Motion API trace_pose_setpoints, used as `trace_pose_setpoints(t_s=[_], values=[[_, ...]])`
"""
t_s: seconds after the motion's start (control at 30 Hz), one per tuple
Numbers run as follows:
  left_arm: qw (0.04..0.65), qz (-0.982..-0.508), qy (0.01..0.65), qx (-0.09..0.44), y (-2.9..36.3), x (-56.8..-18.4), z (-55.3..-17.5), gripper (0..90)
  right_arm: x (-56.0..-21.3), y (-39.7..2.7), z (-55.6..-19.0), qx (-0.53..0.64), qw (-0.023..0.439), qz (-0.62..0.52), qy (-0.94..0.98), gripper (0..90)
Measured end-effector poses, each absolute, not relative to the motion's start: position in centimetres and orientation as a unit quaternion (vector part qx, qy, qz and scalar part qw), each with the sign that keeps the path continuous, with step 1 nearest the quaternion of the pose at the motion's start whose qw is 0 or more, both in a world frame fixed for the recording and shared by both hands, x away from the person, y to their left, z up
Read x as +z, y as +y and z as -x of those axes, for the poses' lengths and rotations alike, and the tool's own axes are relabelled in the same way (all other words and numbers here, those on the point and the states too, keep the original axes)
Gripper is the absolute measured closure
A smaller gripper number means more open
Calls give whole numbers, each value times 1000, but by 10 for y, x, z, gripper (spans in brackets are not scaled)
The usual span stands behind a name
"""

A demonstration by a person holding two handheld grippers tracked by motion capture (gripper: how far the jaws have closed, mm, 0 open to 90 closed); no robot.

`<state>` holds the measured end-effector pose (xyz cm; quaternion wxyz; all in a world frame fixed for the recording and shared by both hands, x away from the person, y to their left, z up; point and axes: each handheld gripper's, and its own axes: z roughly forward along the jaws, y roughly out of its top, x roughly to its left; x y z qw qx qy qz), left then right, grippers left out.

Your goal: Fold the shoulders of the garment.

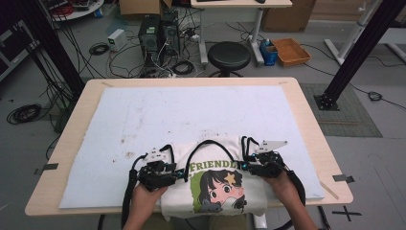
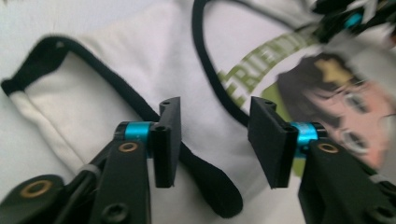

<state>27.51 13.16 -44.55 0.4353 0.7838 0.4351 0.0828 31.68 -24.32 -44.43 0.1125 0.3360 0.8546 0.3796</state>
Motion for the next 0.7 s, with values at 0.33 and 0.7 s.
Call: trace_pose_setpoints(t_s=[0.33,0.7], values=[[494,-749,437,70,156,-437,-273,881,-411,-275,-304,435,103,-358,819,846],[540,-712,445,59,177,-431,-270,499,-419,-295,-289,412,68,-391,820,592]])
